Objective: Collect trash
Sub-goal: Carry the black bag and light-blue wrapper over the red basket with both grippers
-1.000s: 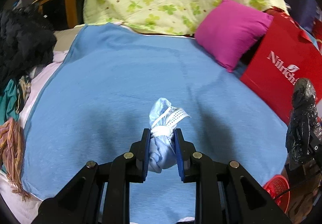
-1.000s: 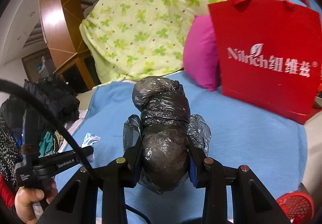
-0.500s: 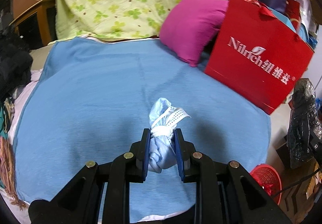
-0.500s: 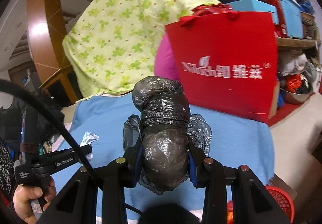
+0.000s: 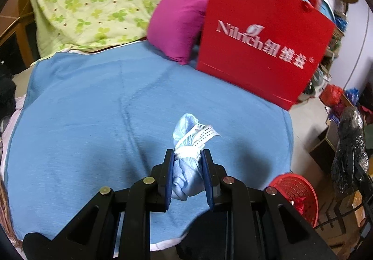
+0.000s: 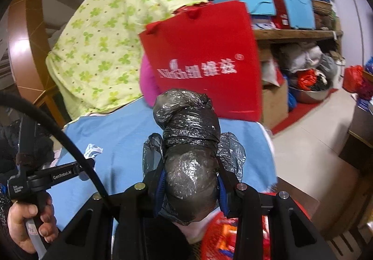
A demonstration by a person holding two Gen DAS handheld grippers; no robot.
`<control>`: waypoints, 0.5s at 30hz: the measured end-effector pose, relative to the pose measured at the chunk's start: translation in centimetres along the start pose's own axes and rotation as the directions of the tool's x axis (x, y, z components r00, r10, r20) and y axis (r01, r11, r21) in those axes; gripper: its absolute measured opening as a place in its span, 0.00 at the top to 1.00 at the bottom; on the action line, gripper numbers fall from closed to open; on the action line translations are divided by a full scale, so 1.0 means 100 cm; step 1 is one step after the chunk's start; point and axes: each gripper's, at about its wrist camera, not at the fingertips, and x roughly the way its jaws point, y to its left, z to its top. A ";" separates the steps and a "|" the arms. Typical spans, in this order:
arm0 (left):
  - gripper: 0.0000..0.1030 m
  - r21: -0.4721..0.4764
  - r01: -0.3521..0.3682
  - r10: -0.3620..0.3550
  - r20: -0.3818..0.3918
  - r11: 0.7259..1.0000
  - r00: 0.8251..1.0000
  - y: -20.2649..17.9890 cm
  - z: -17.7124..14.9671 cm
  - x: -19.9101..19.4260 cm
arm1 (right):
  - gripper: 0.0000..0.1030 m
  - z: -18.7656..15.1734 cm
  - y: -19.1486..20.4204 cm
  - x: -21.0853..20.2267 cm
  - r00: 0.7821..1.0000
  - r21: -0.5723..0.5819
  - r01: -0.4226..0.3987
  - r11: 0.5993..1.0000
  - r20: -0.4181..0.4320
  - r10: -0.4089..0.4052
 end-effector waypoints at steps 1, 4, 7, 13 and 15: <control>0.76 0.006 0.003 -0.003 -0.002 1.000 1.000 -0.004 -0.002 0.000 | 0.62 -0.003 -0.006 -0.003 1.000 0.007 0.009 1.000 -0.001 -0.009; 0.76 0.035 0.021 -0.021 -0.012 0.999 1.000 -0.023 -0.006 0.003 | 0.62 -0.012 -0.023 -0.010 0.999 0.033 0.038 0.999 -0.007 -0.038; 0.76 0.063 0.039 -0.038 -0.018 0.997 0.999 -0.039 -0.009 0.003 | 0.62 -0.019 -0.039 -0.016 0.998 0.055 0.064 0.996 -0.016 -0.063; 0.76 0.110 0.074 -0.071 -0.032 0.991 0.997 -0.069 -0.015 0.004 | 0.62 -0.036 -0.064 -0.026 0.993 0.102 0.115 0.988 -0.034 -0.112; 0.76 0.127 0.086 -0.082 -0.036 0.988 0.996 -0.079 -0.018 0.004 | 0.62 -0.041 -0.072 -0.026 0.991 0.118 0.133 0.984 -0.043 -0.128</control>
